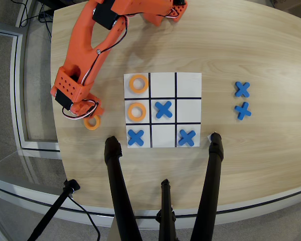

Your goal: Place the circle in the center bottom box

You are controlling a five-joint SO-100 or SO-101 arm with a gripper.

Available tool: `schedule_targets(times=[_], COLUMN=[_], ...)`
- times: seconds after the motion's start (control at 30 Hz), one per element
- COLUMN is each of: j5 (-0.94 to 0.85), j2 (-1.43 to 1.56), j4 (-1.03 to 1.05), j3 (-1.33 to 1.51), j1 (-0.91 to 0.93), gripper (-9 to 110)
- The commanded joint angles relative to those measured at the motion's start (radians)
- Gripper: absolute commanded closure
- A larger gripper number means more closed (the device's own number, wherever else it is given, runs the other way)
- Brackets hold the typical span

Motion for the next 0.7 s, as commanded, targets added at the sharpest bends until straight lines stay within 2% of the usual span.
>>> schedule_targets(times=[0.0, 0.67], j5=[-0.011, -0.086], j2=[0.003, 0.009], j4=[0.031, 0.307], j3=[-0.023, -0.057], j1=[-0.003, 0.04], gripper=[81, 82])
